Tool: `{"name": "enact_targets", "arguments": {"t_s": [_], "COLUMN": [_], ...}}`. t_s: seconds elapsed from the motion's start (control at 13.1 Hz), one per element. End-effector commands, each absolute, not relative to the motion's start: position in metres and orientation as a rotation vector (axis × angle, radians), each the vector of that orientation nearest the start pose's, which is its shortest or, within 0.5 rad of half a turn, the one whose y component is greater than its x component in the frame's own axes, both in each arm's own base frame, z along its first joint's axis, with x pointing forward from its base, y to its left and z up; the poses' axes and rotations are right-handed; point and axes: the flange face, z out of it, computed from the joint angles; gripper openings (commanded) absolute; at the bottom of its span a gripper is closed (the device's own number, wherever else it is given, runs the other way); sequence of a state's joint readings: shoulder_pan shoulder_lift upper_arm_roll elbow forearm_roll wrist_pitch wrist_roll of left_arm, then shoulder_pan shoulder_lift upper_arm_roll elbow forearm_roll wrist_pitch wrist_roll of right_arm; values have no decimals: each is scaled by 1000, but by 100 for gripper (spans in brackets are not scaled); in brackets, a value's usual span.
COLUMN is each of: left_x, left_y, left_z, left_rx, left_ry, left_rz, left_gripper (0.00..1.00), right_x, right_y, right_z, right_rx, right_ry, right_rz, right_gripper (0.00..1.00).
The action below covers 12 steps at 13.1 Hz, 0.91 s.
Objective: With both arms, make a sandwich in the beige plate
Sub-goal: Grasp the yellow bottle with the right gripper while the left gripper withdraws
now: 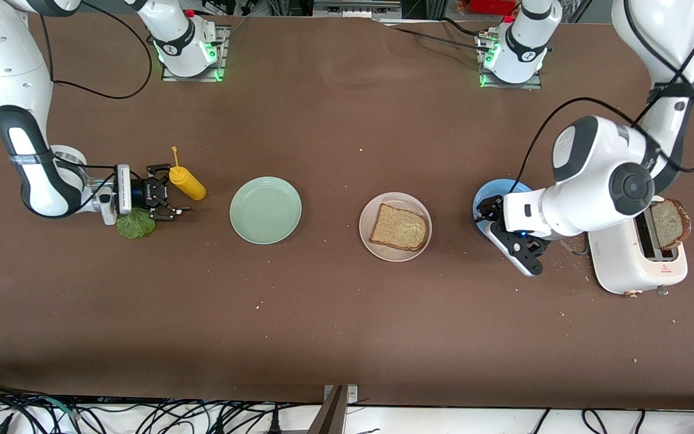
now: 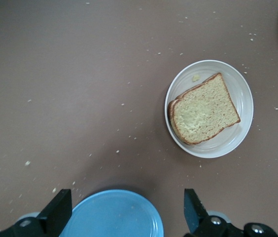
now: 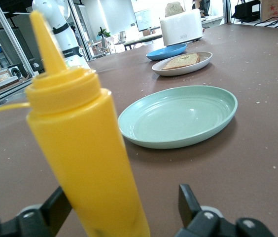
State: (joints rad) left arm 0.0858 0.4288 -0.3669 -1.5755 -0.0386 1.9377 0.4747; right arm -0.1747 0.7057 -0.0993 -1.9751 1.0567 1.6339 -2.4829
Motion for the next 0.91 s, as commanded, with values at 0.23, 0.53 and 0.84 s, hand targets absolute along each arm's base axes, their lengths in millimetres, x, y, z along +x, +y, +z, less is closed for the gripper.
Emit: {"name": "enact_targets", "arguments": {"t_s": [0.23,0.53,0.84], "left_x": [636,607,565], "left_y": [-132,-134,-98], "left_z": [527,585,615], "left_rx": [-3106,-3147,-3116], "left_ry": [846,399,241], "left_rz": [244,212,136], "left_gripper": [100,100,100], "right_x": [522,579,636], "right_y": [-47,-26,10], "right_z": [103,147,201], "right_rx": [-1434,-1452,-1577], "right_ry": [-1385,-1466,-1484], "right_rz": [-790,-762,-628], "right_gripper": [0,0,0]}}
